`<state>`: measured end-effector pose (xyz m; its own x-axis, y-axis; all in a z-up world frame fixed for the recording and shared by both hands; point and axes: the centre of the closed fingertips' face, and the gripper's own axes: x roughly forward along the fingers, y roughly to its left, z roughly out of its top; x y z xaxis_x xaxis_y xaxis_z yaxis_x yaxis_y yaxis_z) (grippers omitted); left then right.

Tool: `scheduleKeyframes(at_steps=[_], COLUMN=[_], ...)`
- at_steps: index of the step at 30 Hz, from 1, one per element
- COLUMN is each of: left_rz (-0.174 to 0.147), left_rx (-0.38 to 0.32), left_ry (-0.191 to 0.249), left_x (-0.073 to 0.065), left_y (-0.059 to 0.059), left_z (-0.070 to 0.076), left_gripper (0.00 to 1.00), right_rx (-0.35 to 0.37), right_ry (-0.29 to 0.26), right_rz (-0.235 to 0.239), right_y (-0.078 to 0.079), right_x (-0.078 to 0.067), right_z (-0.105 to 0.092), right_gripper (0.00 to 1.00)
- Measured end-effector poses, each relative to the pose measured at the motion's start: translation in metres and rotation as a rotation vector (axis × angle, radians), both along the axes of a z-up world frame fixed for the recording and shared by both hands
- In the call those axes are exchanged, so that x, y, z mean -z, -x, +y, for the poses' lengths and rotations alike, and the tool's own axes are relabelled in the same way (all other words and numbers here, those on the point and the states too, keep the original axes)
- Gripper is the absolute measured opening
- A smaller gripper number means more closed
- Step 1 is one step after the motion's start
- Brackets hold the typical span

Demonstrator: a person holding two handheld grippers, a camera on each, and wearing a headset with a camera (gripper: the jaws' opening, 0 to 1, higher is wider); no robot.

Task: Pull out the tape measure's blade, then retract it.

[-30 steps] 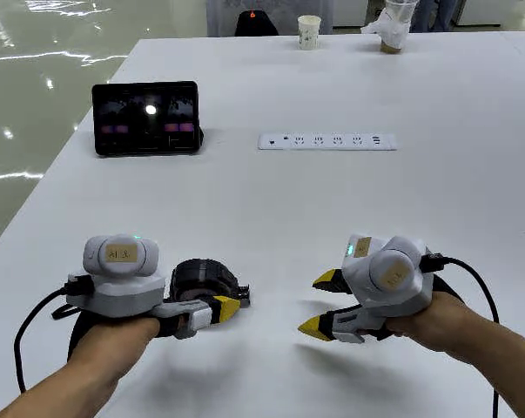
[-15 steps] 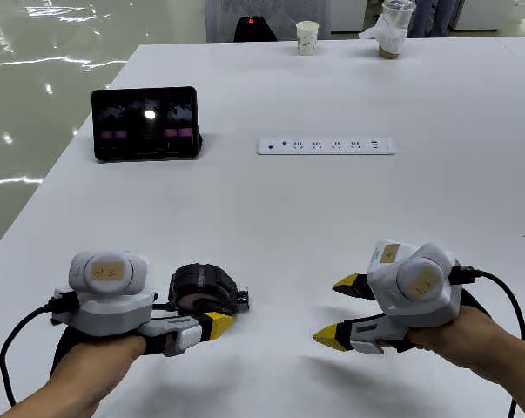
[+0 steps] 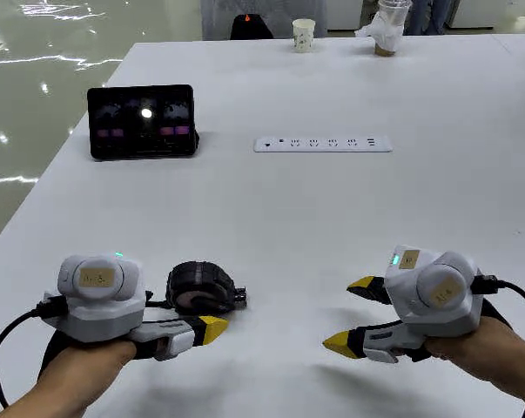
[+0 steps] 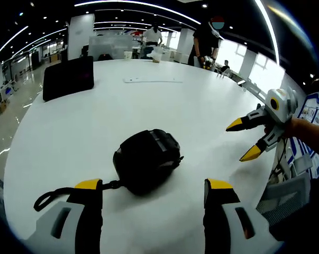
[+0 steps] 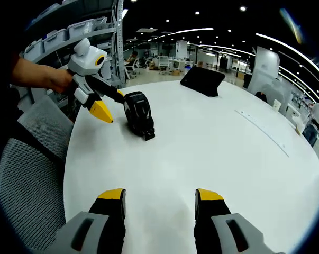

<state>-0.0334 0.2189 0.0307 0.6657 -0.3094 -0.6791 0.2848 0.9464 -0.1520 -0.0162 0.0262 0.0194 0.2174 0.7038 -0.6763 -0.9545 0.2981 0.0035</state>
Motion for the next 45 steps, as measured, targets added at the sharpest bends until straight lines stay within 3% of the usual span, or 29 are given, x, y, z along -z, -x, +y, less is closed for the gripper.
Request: scheduleKeyframes(at_steps=[16,38,45], left_rz=[-0.034,-0.079,-0.123], left_rx=[0.052,0.099,0.123], left_ry=[-0.014,0.003,-0.01], left_x=[0.001,-0.002,-0.009], left_y=[0.008,0.017,0.016], left_z=[0.001,-0.003,-0.005], left_gripper=[0.78,0.81,0.84], right_rx=[0.048,0.115,0.128], right_ry=[-0.035,-0.092,-0.13], right_rz=[0.008,0.014,0.004], right_y=[0.006,0.012,0.01], right_x=[-0.002,-0.006,-0.013], right_z=[-0.011,-0.029,-0.028], right_gripper=[0.56,0.65,0.71])
